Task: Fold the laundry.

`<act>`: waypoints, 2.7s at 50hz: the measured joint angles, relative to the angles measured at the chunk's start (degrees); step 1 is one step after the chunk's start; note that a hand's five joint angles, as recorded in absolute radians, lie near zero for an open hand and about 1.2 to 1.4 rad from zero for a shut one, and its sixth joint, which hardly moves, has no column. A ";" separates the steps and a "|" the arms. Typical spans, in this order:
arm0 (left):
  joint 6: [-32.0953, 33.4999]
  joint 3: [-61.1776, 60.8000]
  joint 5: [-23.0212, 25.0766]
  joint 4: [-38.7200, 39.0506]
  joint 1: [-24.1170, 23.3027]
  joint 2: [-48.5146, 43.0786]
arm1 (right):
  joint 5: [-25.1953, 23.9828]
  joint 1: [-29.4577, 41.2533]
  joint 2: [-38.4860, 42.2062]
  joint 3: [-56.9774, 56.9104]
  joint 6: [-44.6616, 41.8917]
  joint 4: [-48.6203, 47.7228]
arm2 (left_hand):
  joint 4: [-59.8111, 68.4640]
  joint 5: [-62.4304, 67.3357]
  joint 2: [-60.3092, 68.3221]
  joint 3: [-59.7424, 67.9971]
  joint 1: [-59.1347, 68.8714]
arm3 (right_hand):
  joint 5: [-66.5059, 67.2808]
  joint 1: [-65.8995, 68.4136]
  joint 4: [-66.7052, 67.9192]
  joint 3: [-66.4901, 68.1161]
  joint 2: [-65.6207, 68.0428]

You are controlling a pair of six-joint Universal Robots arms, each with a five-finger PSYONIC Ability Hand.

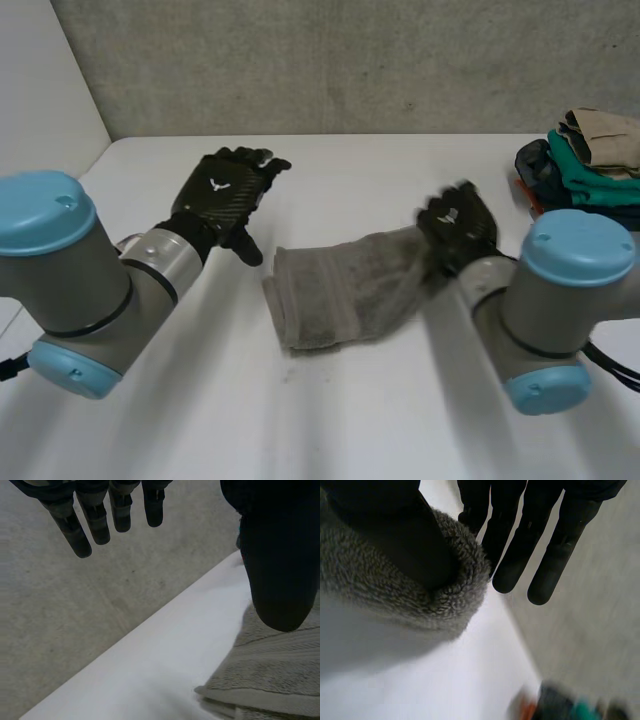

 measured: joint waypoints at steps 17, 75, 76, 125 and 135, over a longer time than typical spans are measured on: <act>-5.91 -1.63 -4.38 -0.02 3.64 4.31 | -18.28 16.91 9.03 -4.09 0.73 -0.11 | 0.00 0.00 0.00 0.00 0.00 | -50.78 -47.26 -52.86 -52.75 -52.43; -9.08 18.76 1.60 -15.80 -5.73 -5.16 | -7.84 9.34 -1.19 0.46 20.15 11.68 | 0.00 -0.02 0.00 0.00 0.00 | -54.71 -49.13 -56.26 -55.99 -55.26; -9.09 19.46 3.33 -16.00 -5.54 -5.04 | -7.88 9.75 -1.17 1.41 20.15 10.87 | 0.00 -0.02 0.00 0.00 0.00 | -54.75 -49.13 -56.26 -55.99 -55.26; -9.46 29.11 18.94 -18.39 -4.05 -4.71 | -8.00 7.18 7.05 -8.43 18.11 -13.19 | 0.00 -0.01 0.00 0.00 0.00 | -4.38 -3.58 -0.03 -1.77 -1.61; -9.66 31.36 19.05 -18.31 -3.06 -1.97 | -7.75 -4.48 2.29 -18.08 18.90 -15.94 | 0.00 -0.01 0.00 0.00 0.00 | -4.36 -3.58 -0.02 -1.33 -1.61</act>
